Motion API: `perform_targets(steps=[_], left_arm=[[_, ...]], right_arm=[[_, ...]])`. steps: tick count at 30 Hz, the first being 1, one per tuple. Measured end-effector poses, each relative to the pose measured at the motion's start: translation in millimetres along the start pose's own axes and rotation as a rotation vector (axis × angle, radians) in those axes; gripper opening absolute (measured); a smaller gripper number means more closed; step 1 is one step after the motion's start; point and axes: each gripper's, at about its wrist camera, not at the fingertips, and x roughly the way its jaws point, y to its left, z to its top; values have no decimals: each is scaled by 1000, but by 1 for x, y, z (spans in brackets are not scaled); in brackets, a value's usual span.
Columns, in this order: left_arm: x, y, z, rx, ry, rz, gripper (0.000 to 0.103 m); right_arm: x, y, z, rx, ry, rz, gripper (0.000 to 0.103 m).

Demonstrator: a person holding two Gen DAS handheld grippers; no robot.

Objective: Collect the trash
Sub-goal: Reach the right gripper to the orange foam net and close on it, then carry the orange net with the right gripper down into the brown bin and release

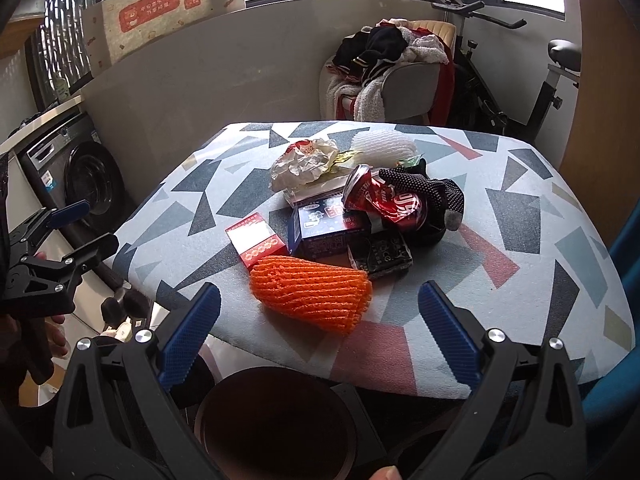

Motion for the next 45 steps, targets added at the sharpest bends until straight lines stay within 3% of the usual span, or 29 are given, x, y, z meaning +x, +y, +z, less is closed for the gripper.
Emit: perform_targets(steps=[4, 8, 11, 12, 13, 14, 15, 19, 23, 27, 33, 42, 45], left_arm=[[19, 14, -8, -77, 12, 59, 98], [25, 29, -12, -102, -23, 80, 98], [30, 35, -15, -130, -7, 48, 98], [33, 38, -16, -141, 1, 35, 98], [36, 39, -18, -149, 12, 25, 98], [40, 40, -20, -157, 25, 14, 98], [44, 42, -21, -166, 39, 1, 98], [57, 43, -25, -199, 54, -127, 98], [85, 29, -19, -154, 98, -187, 98], [115, 2, -8, -12, 117, -235, 98], [148, -38, 8, 219, 108, -211, 98], [205, -55, 21, 311, 191, -209, 98], [213, -55, 16, 276, 236, -201, 98]], right_arm=[[40, 2, -4, 11, 40, -36, 97], [75, -15, -4, 166, 57, 6, 97], [94, -37, -10, 324, 62, 33, 97], [100, -44, -13, 372, 73, 56, 90], [105, -48, -17, 408, 96, 79, 76], [111, -51, -20, 428, 122, 99, 70], [110, -50, -22, 432, 123, 103, 65], [93, -44, -16, 403, 84, 117, 27], [67, -44, -3, 376, -5, 124, 23], [44, -44, 8, 313, -79, 67, 22], [24, -59, 11, 295, -133, 0, 22], [18, -75, 2, 322, -134, -26, 22], [19, -75, -1, 326, -126, -28, 22]])
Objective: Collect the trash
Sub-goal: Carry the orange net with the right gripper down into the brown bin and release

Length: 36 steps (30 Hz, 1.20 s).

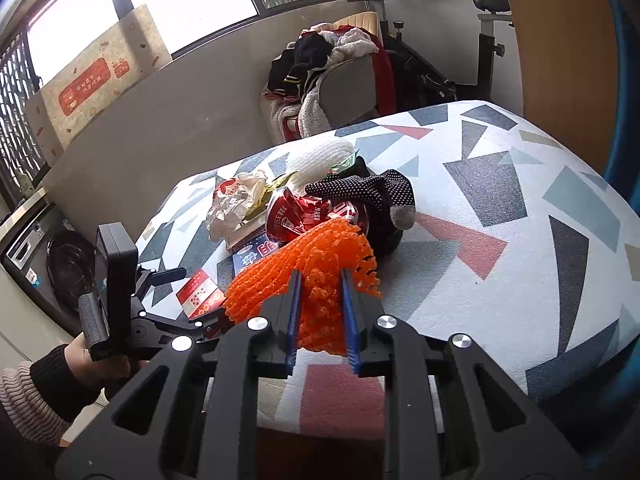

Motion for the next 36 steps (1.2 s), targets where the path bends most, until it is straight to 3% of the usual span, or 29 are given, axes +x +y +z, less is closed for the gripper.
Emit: perform_targets(steps=[2, 9, 16, 21, 27, 29, 33, 36], left_arm=[[-2, 4, -3, -44, -4, -12, 88], [-46, -2, -14, -119, -49, -50, 89], [-109, -28, -47, -198, -92, -53, 89], [-143, -39, -74, -257, -128, -69, 89], [-165, -51, -93, -246, -145, -71, 89], [-169, -53, -97, -244, -147, -76, 89], [-173, -52, -101, -244, -157, -87, 90], [-172, -50, -107, -256, -152, -89, 90]], right_arm=[[-2, 1, -2, -4, 2, 4, 22], [-13, 7, -6, -42, 28, -9, 22], [-39, 15, -25, -94, 68, 13, 22], [-48, 23, -54, -148, 161, 47, 22], [-31, 38, -100, -208, 319, 74, 23], [-23, 43, -112, -214, 361, 108, 29], [-13, 56, -125, -252, 393, 162, 54], [-14, 59, -124, -309, 361, 127, 57]])
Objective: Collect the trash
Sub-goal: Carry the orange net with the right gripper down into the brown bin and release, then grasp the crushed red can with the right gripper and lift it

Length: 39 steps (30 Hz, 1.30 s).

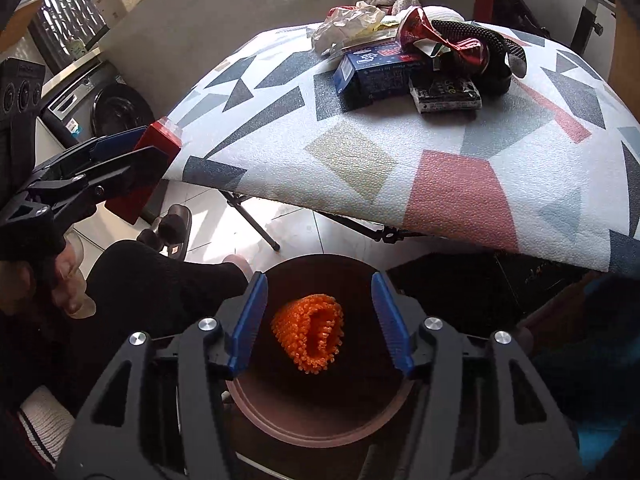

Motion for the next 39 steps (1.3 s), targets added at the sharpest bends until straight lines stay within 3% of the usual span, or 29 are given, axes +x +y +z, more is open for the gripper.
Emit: perform_targets(steps=[2, 4, 6, 13, 21, 32, 39], left_arm=[[1, 2, -3, -13, 3, -5, 90], [2, 3, -7, -17, 7, -16, 90], [5, 0, -12, -11, 14, -21, 90], [2, -8, -15, 21, -20, 23, 94], [-8, 5, -19, -45, -58, 88, 97], [-16, 24, -15, -130, -91, 92, 97], [-15, 28, -11, -116, -107, 128, 97]], right_arm=[[-4, -4, 2, -30, -37, -58, 66], [-10, -8, 3, -58, -86, -107, 86], [-16, -14, 2, -60, -126, -118, 92], [-19, -28, -2, -11, -169, -155, 96], [-17, -27, -3, -7, -174, -180, 97], [-26, -32, -2, 17, -202, -202, 97], [-26, -47, 8, 55, -172, -311, 97]])
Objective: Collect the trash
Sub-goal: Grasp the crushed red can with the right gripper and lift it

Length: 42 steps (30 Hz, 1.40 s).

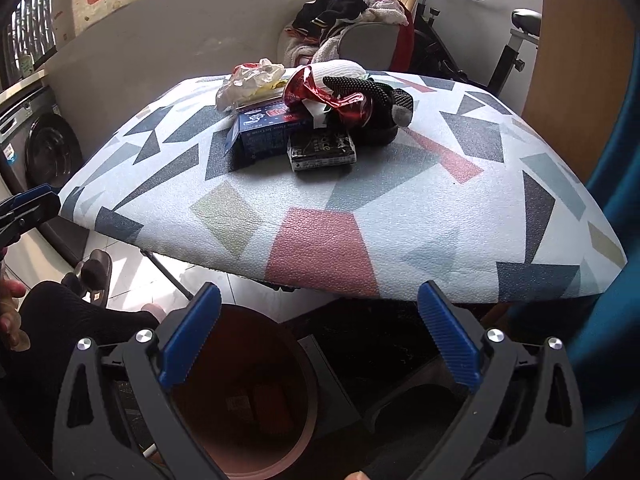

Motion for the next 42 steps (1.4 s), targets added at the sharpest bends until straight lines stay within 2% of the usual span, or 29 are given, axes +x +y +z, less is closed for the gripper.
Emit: perform_targets(steps=[2, 4, 6, 9, 10, 15, 21, 23, 25, 28, 30, 32, 34, 38, 40, 42], left_arm=[[2, 2, 2, 10, -3, -1, 97], [5, 4, 5, 15, -4, -7, 97], [9, 6, 8, 21, -9, 15, 97], [17, 13, 14, -1, -6, 64, 97], [20, 16, 16, -15, -3, 60, 97], [36, 27, 20, -31, 1, 102, 97], [49, 39, 22, -69, 16, 78, 97], [54, 42, 22, -80, 22, 77, 97], [56, 45, 21, -85, 22, 83, 97], [59, 47, 18, -82, 25, 77, 97], [61, 47, 16, -85, 33, 70, 97], [63, 46, 15, -89, 41, 66, 97], [63, 47, 16, -95, 44, 60, 97], [67, 47, 20, -106, 59, 72, 93], [71, 49, 25, -117, 74, 57, 89], [76, 47, 31, -116, 84, 38, 89]], right_arm=[[2, -3, 7, -23, -3, -14, 96], [6, -6, 17, -57, 1, -25, 81], [14, -10, 30, -94, 3, -37, 73], [29, -13, 54, -154, 4, -36, 54], [34, -13, 63, -176, 2, -34, 51], [63, 1, 106, -321, -33, -57, 45], [100, 21, 140, -459, -43, -100, 42], [111, 27, 146, -487, -32, -108, 40], [124, 35, 148, -543, -9, -147, 30], [136, 44, 149, -592, 7, -176, 26], [139, 44, 152, -580, 8, -176, 24], [134, 43, 155, -555, -18, -166, 18], [121, 39, 160, -498, -49, -121, 9], [87, 19, 172, -330, -135, -18, 9], [72, 8, 176, -239, -174, 24, 9], [59, -4, 177, -149, -209, 64, 9]])
